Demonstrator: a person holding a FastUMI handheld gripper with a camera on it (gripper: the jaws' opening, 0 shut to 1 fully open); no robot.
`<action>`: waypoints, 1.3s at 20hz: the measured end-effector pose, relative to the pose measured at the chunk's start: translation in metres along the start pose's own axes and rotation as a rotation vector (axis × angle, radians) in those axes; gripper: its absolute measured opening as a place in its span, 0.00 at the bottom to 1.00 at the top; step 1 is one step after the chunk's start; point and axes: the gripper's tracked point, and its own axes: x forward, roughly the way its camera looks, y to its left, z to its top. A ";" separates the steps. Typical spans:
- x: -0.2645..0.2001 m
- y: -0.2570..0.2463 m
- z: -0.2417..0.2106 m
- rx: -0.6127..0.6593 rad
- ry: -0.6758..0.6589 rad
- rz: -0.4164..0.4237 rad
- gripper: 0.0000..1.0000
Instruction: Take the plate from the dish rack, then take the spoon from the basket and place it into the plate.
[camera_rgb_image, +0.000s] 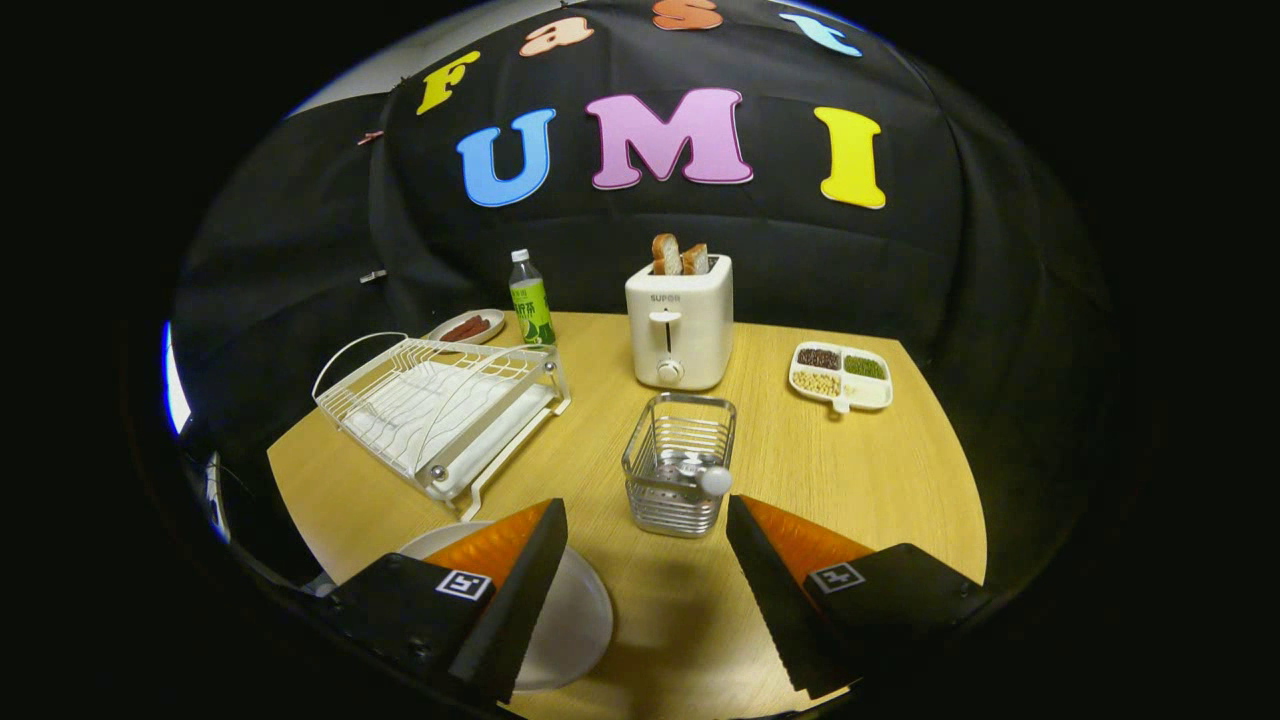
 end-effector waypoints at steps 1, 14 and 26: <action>0.004 -0.003 0.004 -0.010 -0.013 -0.007 0.99; 0.056 -0.020 0.020 -0.045 -0.099 -0.023 0.87; 0.076 -0.026 0.007 -0.024 -0.041 -0.038 0.27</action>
